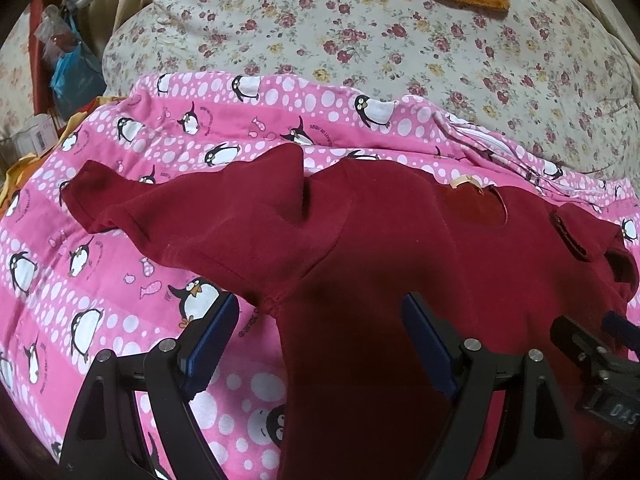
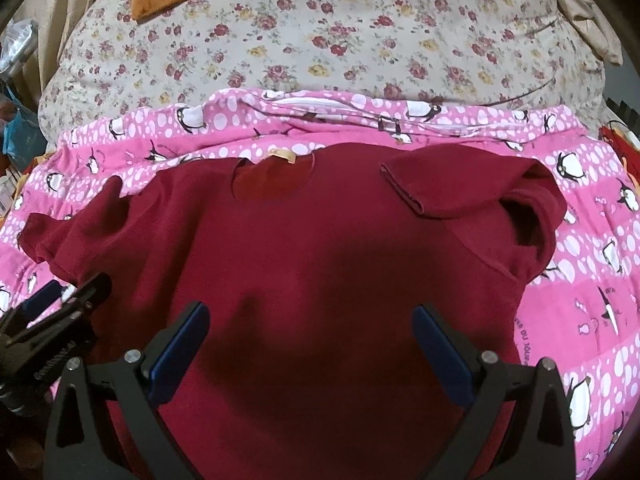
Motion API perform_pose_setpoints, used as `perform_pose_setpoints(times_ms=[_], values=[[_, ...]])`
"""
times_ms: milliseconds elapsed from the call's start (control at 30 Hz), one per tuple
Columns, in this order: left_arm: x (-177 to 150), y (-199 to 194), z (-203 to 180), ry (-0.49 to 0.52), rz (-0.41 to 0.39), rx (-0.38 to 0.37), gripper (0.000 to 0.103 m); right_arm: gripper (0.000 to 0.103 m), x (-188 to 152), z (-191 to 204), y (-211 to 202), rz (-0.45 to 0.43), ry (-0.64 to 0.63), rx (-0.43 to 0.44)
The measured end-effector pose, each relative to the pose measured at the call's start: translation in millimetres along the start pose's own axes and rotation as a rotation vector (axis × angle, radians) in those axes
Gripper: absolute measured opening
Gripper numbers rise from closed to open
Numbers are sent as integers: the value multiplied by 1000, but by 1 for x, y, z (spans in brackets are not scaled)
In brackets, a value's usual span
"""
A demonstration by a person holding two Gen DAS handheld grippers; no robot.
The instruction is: Fold small clothes
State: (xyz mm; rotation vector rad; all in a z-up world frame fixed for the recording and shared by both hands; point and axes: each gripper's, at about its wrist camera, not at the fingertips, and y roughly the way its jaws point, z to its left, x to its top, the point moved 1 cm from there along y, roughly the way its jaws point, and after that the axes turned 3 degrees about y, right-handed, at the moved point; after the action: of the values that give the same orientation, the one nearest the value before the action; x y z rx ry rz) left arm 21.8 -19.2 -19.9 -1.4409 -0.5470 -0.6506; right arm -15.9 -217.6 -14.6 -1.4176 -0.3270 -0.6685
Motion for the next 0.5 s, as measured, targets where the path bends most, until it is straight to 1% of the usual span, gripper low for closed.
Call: perform_pose_setpoints(times_ms=[233, 500], values=[[-2, 3, -2, 9, 14, 3, 66, 103, -7, 4, 10, 11, -16, -9], [-2, 4, 0, 5, 9, 6, 66, 103, -10, 5, 12, 15, -19, -7]])
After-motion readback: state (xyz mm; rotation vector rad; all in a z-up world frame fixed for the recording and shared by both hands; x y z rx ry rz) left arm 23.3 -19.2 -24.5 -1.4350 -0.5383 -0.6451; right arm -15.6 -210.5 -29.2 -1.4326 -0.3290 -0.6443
